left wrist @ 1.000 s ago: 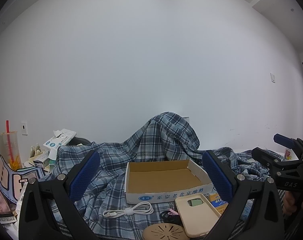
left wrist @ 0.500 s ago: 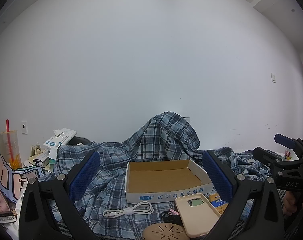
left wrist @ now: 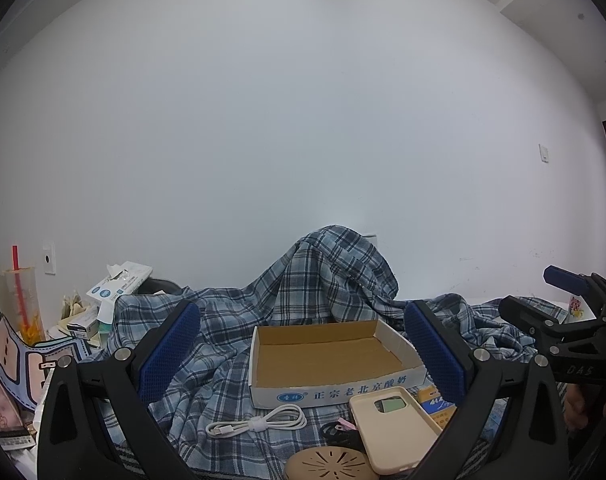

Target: Organize soft objects

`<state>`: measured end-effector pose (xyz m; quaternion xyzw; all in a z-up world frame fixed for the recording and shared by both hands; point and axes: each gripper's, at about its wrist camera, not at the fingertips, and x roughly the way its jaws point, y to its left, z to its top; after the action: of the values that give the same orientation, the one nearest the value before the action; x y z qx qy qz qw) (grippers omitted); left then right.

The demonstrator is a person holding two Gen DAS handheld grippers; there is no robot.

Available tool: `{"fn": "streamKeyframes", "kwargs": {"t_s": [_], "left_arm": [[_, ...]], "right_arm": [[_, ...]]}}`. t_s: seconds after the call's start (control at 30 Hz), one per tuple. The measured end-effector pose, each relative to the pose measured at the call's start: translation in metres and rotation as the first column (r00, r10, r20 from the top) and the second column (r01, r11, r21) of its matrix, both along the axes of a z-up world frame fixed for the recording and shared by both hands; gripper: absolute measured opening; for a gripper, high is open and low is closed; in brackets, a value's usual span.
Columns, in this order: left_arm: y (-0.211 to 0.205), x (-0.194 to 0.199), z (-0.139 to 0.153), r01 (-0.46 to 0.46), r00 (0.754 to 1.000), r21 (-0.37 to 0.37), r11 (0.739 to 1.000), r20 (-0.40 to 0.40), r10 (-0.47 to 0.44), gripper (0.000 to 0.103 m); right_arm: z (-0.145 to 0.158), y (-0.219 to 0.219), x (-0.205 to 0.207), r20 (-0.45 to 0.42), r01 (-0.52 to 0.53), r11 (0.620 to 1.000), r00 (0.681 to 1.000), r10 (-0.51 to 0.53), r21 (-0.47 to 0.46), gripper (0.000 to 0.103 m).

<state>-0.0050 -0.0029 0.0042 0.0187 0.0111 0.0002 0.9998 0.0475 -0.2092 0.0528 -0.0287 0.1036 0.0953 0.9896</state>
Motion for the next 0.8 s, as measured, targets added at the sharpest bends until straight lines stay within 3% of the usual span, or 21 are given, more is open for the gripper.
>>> {"fn": "streamKeyframes", "kwargs": {"t_s": [0.5,0.8], "left_arm": [[0.006,0.002,-0.002,-0.015,1.000,-0.038,0.999,-0.015,0.015,0.103],[0.011,0.019,0.009,0.005,0.983,-0.091,0.996,-0.181,-0.021,0.103]], "right_arm": [[-0.004,0.008,0.005,-0.030,0.003,0.999,1.000,-0.004,-0.040,0.103],[0.010,0.002,0.014,-0.179,0.019,0.999,0.984,-0.024,-0.026,0.103]]}}
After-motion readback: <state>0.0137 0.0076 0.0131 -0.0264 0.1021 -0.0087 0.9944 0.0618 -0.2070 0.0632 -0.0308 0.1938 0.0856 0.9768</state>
